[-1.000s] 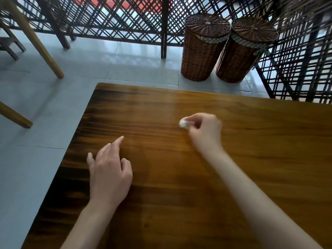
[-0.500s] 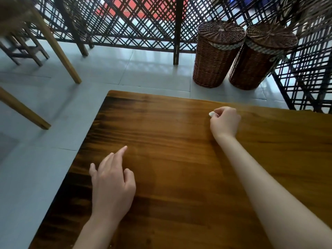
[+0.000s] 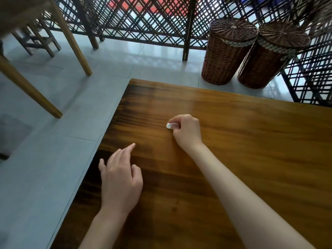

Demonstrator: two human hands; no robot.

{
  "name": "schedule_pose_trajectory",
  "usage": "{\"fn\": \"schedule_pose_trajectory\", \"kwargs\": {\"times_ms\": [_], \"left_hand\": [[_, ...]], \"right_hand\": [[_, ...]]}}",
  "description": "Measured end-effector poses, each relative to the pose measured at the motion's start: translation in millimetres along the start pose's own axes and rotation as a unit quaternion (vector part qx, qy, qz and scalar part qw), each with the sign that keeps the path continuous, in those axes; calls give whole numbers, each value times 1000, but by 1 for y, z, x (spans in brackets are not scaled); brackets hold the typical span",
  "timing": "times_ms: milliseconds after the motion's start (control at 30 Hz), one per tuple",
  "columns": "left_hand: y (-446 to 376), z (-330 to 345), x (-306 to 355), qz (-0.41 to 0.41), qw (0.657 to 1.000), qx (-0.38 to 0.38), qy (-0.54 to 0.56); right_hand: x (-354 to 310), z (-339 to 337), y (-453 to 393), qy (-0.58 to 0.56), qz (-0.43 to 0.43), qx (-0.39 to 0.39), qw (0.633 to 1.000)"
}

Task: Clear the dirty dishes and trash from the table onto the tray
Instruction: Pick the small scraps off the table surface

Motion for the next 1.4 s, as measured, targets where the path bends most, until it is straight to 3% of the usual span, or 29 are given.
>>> {"fn": "schedule_pose_trajectory", "kwargs": {"times_ms": [433, 1067, 1233, 1300, 1400], "left_hand": [[59, -16, -37, 30, 999, -29, 18], [116, -38, -58, 118, 991, -50, 37], [131, -37, -56, 120, 990, -56, 37], [135, -36, -55, 123, 990, -61, 37], [140, -35, -51, 123, 990, -63, 40]], "right_hand": [[-24, 32, 112, 25, -46, -36, 998], [-29, 29, 242, 35, -9, -40, 999], [-24, 23, 264, 37, -11, -78, 996], [-20, 11, 260, 25, -10, -52, 998], [2, -24, 233, -8, 36, 78, 996]]}}
Point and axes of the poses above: each hand's wrist, its own y-axis away from the middle knuckle, its own z-axis out of the palm, x = y × z, the point moved 1 cm from there along -y, towards the middle knuckle, and after that the axes turned 12 degrees about z, right-handed, at the moved point
